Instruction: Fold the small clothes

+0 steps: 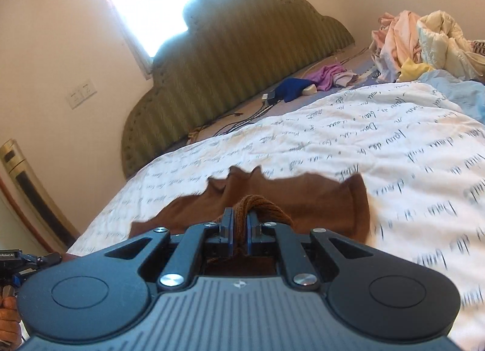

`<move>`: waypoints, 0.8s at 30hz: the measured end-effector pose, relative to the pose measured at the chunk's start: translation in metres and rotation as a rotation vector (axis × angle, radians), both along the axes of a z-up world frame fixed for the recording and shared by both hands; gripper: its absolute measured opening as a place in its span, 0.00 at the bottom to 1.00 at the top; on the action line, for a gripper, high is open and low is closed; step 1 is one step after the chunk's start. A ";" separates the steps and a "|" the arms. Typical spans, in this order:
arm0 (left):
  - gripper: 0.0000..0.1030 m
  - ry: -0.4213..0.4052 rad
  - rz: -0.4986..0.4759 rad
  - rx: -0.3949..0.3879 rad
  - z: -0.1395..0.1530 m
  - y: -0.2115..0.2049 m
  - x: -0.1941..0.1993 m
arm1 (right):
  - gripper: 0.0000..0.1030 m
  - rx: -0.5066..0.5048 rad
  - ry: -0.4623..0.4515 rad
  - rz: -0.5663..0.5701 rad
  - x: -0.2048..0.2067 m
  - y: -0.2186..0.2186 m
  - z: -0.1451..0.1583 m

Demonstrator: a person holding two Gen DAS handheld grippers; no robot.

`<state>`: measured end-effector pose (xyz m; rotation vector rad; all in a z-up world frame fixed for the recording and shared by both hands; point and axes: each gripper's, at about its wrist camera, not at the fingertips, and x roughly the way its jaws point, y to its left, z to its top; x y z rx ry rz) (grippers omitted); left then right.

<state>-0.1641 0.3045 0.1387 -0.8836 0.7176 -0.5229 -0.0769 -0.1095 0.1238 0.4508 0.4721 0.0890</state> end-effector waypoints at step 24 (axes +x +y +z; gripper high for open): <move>0.20 0.249 0.012 0.171 -0.099 -0.060 0.302 | 0.51 -0.100 0.348 -0.107 0.235 -0.050 -0.076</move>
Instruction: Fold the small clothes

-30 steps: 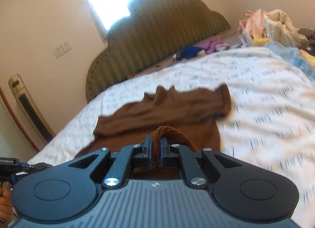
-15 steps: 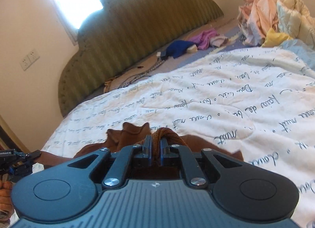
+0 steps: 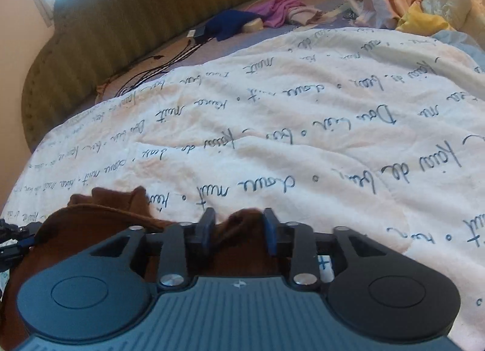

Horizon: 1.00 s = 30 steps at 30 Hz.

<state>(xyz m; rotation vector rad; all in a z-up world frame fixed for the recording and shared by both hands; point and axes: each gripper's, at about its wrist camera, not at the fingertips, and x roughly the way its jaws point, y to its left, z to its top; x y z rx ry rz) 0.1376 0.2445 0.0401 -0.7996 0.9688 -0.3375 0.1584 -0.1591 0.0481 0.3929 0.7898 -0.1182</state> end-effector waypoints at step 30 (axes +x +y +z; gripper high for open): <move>0.87 -0.261 -0.167 0.578 0.026 -0.067 -0.202 | 0.91 -0.330 0.020 0.544 -0.176 0.090 -0.019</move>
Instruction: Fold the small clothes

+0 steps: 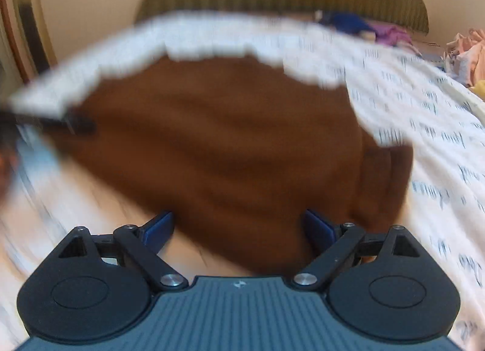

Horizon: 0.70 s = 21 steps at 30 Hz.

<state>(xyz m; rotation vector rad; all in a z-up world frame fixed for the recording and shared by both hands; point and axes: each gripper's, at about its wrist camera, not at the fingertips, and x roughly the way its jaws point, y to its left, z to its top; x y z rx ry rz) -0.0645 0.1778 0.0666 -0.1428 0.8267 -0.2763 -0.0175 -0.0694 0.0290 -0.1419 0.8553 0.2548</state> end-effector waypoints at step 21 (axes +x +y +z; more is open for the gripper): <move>0.96 0.076 0.039 -0.111 0.009 0.050 -0.033 | 0.91 0.107 0.004 -0.074 -0.036 -0.015 0.005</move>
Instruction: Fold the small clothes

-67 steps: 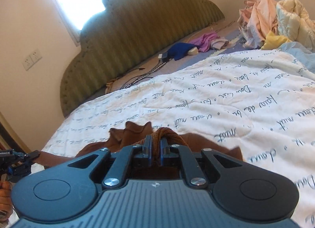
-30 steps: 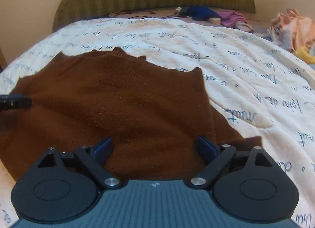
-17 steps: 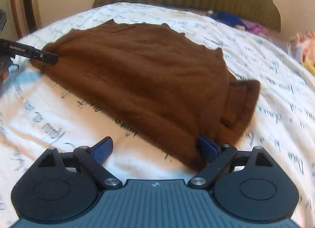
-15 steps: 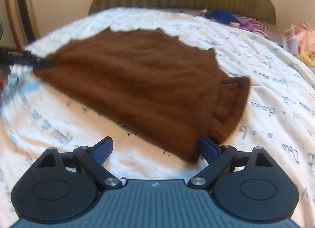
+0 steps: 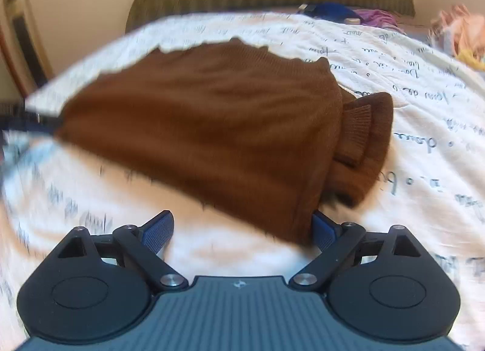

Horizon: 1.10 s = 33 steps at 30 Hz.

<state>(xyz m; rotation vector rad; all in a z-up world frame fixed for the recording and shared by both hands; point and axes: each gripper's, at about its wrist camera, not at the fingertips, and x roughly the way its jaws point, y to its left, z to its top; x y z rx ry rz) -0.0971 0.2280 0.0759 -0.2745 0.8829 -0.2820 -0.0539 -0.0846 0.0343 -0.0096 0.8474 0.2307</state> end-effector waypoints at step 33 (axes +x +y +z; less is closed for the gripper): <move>0.99 0.193 0.142 -0.440 0.000 0.091 0.030 | 0.99 0.721 0.061 -0.371 0.021 -0.116 -0.021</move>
